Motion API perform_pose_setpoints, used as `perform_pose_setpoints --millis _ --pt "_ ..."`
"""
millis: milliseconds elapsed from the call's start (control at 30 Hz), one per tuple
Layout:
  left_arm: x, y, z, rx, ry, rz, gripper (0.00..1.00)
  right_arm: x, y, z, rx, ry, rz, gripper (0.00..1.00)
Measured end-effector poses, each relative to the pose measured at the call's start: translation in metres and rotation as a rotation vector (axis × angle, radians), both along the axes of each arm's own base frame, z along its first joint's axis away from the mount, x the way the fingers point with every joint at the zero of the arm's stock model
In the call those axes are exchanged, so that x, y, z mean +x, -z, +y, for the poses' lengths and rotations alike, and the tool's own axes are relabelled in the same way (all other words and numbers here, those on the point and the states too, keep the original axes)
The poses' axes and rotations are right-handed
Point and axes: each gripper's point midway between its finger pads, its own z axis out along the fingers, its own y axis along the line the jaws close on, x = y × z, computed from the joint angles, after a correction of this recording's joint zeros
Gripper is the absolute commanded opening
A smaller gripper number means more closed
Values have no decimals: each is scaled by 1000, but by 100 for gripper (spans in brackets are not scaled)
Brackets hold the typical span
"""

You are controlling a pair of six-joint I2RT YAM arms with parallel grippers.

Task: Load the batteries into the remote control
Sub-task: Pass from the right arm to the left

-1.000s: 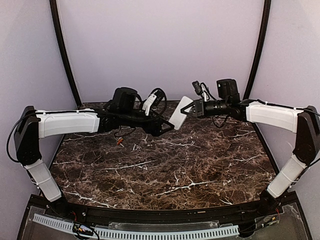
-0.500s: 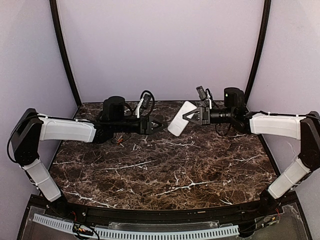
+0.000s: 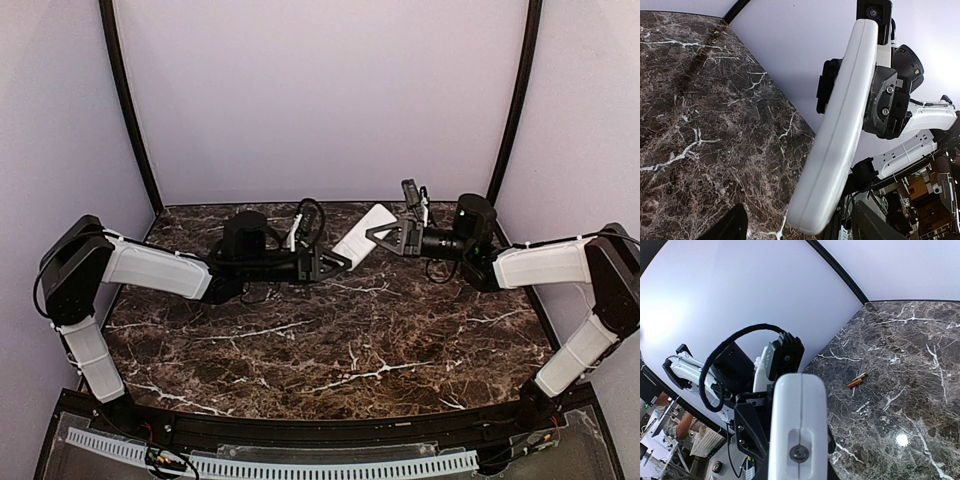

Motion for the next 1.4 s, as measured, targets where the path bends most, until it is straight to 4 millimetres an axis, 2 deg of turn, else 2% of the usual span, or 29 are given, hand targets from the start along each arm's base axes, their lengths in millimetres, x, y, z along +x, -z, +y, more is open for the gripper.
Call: perform_pose_setpoints --millis 233,433,567,733,767,800,933,1067,1200,1400 --pt "0 -15 -7 -89 29 -28 61 -6 -13 5 66 -44 -9 0" --pt "-2 -37 -9 -166 52 -72 44 -9 -17 7 100 -68 -15 0" --pt "-3 -44 -11 -197 61 -81 27 -12 -15 9 110 -82 -9 0" --pt "-6 -49 -13 -235 88 -83 12 -14 -14 10 123 -95 1 1" --pt "-6 -50 -13 -239 92 -85 10 -15 -15 9 127 -101 3 4" --pt "-8 -52 -13 -247 101 -87 9 -16 -16 9 133 -108 0 11" --pt "-12 -56 -13 -262 123 -95 2 -20 -19 9 141 -125 -6 46" --pt "-16 -54 -15 -248 153 -92 0 -25 -14 8 117 -162 -11 65" --pt "-23 -41 -15 -189 197 -84 0 -33 -7 5 61 -198 1 68" --pt "-36 -33 -12 -119 288 -86 0 -54 -12 -2 -13 -259 -53 62"
